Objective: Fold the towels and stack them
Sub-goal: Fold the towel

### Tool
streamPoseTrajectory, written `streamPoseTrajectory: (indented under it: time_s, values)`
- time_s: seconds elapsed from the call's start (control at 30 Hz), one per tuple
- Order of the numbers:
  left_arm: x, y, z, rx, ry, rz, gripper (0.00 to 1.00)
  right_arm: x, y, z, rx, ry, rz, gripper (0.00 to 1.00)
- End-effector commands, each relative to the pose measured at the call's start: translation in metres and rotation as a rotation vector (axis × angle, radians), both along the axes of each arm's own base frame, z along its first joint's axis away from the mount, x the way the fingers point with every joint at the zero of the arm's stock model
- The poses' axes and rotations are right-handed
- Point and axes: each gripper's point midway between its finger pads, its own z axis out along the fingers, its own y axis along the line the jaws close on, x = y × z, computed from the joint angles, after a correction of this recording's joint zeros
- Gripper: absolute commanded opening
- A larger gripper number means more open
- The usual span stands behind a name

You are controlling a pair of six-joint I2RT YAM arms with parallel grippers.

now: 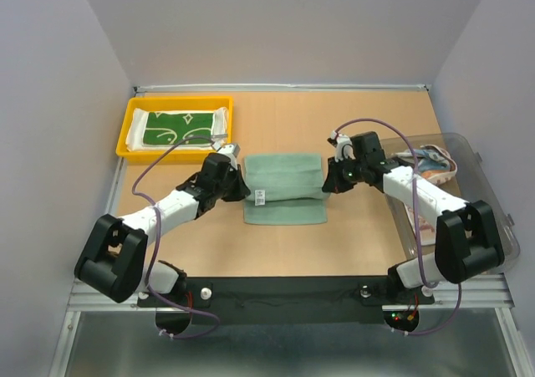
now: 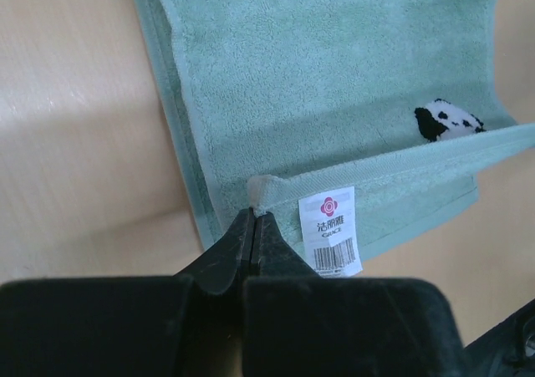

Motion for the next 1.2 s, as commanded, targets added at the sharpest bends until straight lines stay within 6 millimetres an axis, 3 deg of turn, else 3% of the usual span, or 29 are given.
streamPoseTrajectory:
  time_s: [0.0, 0.3, 0.73, 0.87, 0.93, 0.97, 1.0, 1.03, 1.07, 1.13, 1.17]
  values:
    - [0.005, 0.018, -0.012, 0.049, -0.002, 0.094, 0.0, -0.016, -0.006, -0.028, -0.019, 0.119, -0.04, 0.01]
    - [-0.005, 0.017, -0.027, 0.063, 0.053, 0.088, 0.01, -0.031, -0.001, -0.059, -0.004, 0.294, -0.079, 0.02]
    - [-0.016, 0.022, -0.014, 0.038, 0.024, 0.1, 0.01, -0.033, 0.002, -0.046, 0.031, 0.283, -0.087, 0.02]
    - [-0.024, 0.022, -0.012, 0.026, 0.033, 0.098, 0.11, -0.04, 0.007, -0.041, 0.066, 0.308, -0.081, 0.04]
    - [-0.032, 0.023, -0.014, 0.013, 0.05, 0.107, 0.15, -0.048, 0.009, -0.041, 0.083, 0.332, -0.073, 0.08]
    - [-0.035, 0.021, -0.008, -0.014, 0.045, 0.107, 0.21, -0.056, 0.011, -0.042, 0.096, 0.361, -0.063, 0.12]
    - [-0.038, 0.02, -0.007, -0.028, 0.047, 0.106, 0.24, -0.061, 0.013, -0.041, 0.105, 0.373, -0.058, 0.23]
    - [-0.041, 0.019, -0.004, -0.044, 0.044, 0.104, 0.25, -0.065, 0.014, -0.038, 0.117, 0.378, -0.05, 0.27]
    - [-0.046, 0.017, 0.002, -0.074, 0.033, 0.096, 0.32, -0.075, 0.019, -0.037, 0.13, 0.401, -0.026, 0.29]
    - [-0.059, 0.018, -0.001, -0.097, 0.061, 0.099, 0.43, -0.085, 0.025, -0.033, 0.138, 0.411, 0.001, 0.42]
    - [-0.067, 0.014, 0.006, -0.14, 0.058, 0.083, 0.53, -0.094, 0.029, -0.026, 0.142, 0.406, 0.028, 0.51]
